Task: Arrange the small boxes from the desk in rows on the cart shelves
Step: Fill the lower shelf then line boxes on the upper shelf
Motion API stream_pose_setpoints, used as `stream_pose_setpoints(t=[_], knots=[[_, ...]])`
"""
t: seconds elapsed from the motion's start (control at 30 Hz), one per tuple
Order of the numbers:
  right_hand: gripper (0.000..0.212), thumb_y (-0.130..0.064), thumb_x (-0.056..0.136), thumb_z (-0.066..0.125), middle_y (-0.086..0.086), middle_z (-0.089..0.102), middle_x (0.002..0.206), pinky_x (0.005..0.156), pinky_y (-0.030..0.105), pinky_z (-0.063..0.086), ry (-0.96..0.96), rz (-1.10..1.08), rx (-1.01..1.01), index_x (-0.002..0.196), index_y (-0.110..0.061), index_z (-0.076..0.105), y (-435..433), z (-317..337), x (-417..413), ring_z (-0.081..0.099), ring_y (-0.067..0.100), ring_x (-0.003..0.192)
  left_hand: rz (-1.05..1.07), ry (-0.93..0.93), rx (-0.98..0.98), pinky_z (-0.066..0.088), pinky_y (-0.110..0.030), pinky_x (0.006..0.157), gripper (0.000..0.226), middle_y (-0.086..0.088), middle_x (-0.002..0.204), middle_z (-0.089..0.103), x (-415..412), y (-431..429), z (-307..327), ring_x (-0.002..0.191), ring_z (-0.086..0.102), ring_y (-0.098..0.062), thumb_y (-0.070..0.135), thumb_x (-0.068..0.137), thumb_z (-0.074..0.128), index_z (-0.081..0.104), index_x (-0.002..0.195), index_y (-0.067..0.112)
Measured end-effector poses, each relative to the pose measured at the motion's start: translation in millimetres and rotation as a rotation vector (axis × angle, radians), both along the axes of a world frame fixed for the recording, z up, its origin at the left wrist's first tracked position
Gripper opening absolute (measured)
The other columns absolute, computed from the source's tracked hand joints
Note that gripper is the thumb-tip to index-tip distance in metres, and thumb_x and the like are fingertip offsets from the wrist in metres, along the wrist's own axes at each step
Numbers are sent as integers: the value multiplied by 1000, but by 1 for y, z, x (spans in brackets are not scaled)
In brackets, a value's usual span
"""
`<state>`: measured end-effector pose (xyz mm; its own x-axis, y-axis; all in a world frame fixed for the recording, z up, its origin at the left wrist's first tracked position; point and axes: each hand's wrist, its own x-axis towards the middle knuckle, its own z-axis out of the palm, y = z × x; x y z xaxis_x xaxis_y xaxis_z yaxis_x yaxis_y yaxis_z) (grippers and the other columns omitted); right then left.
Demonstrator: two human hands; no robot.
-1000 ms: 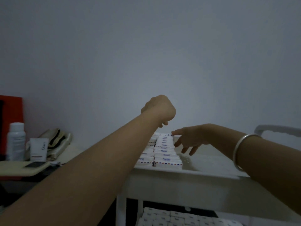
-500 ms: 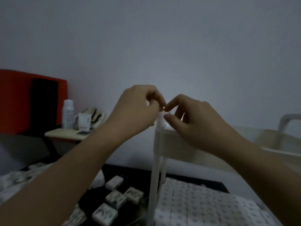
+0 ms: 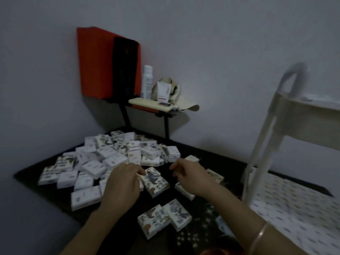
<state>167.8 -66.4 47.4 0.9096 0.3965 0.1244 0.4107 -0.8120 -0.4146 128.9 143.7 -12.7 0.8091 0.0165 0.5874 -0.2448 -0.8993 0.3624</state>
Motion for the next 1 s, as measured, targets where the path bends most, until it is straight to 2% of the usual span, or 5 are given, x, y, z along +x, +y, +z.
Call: stream_pose_setpoints(t=[0.23,0.4,0.5,0.77,1.0], knots=[[44,-24,98,47,12,40,139,82,36,47,-58,-118,-38,141,-17,36,57,-52,62,52,30,113,207,-82,129,45,-43,88,23,-8,104,65,2,3,-52,98,60,-31,17,84,55,68,101,11],[56,-45,97,47,14,37,137,85,39,47,-252,-202,30,144,-18,35,77,-56,97,45,33,119,330,50,67,43,-51,97,56,-7,116,62,3,7,-54,110,57,-31,44,70,77,64,115,12],[60,-54,97,40,13,33,144,98,44,42,-285,-197,-156,149,-27,30,83,-56,110,34,35,130,345,63,71,42,-51,98,62,-8,117,60,4,6,-58,112,55,-31,48,70,76,62,116,11],[50,-40,89,59,5,63,125,95,39,41,-497,-88,-201,133,-15,56,74,-64,102,44,28,125,352,1,16,42,-49,100,63,-10,125,55,5,5,-59,121,47,-30,44,68,78,61,118,10],[50,-30,82,71,1,51,122,80,31,44,-392,-74,31,127,-21,51,58,-64,83,49,21,108,251,-124,-65,40,-48,101,47,-4,125,55,3,7,-57,122,48,-25,47,79,64,62,115,16]])
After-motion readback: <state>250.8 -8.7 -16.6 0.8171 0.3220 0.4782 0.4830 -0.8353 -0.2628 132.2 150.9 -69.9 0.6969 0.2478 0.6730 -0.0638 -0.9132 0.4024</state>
